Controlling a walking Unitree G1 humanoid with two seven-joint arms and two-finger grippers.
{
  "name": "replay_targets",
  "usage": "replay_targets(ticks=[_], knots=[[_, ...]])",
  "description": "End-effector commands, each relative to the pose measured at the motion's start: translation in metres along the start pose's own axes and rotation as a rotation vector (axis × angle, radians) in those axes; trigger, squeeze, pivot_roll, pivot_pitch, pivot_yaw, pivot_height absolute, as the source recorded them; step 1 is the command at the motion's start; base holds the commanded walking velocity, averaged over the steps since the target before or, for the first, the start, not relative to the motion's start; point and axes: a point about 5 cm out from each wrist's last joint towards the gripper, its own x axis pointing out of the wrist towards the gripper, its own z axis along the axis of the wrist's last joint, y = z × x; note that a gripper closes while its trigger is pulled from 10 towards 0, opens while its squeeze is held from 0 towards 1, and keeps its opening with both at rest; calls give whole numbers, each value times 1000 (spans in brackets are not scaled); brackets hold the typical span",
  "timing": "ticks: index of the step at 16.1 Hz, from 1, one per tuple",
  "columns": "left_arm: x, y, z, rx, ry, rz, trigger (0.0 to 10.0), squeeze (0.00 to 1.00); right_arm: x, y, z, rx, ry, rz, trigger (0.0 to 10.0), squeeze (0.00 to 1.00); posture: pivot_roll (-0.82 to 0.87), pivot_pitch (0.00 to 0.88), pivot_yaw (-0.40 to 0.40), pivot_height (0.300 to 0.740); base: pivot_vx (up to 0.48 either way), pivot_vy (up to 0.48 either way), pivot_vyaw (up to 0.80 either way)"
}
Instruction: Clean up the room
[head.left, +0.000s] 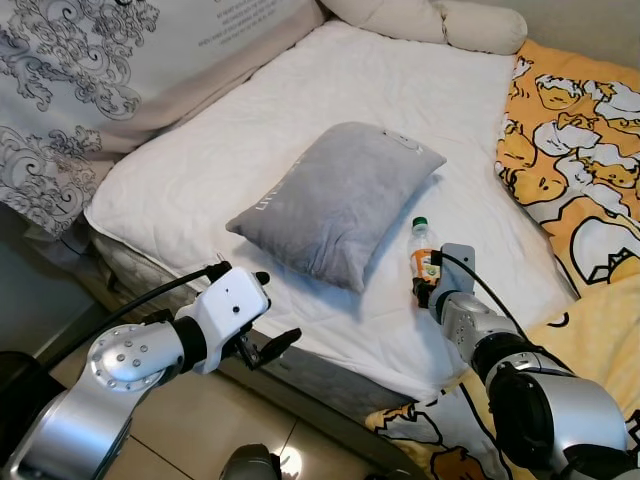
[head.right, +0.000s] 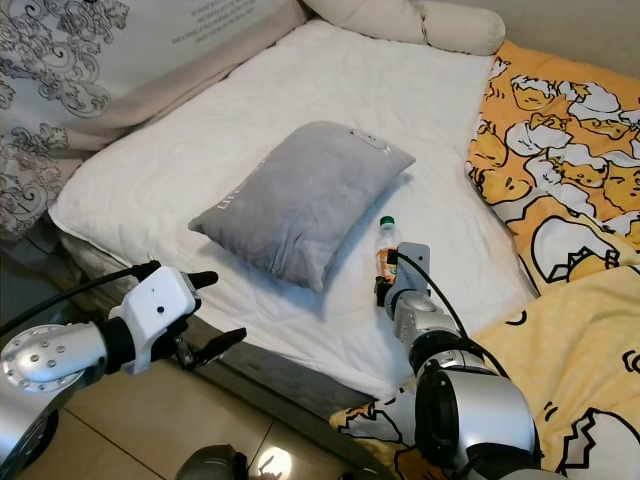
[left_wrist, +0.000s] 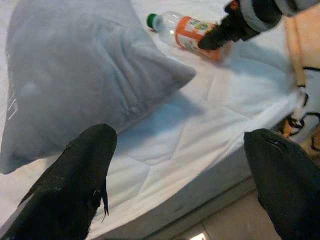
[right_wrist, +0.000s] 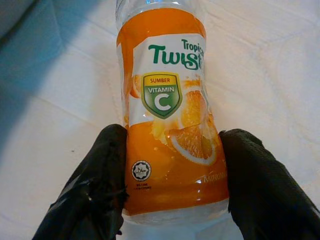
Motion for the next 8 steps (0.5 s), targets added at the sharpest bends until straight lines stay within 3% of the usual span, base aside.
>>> replay_targets(ticks=[1,2,7,8], knots=[[2,4,-1,-12,-16,26,10000,0,0,1,8,41,-28,-2,0,0,293,0,-15,740,0,0,0],[12,10,-5,-86,-63,91,10000,0,-1,-3,20,110,-92,-3,0,0,209,0,0,740,0,0,0],[30,5,-21,-191,-105,140,10000,0,-5,-23,28,141,-215,-17,0,0,26,0,48,740,0,0,0],[37,10,-21,-214,-127,191,10000,0,-10,-32,36,212,-307,-54,824,0,3,0,52,740,0,0,0]])
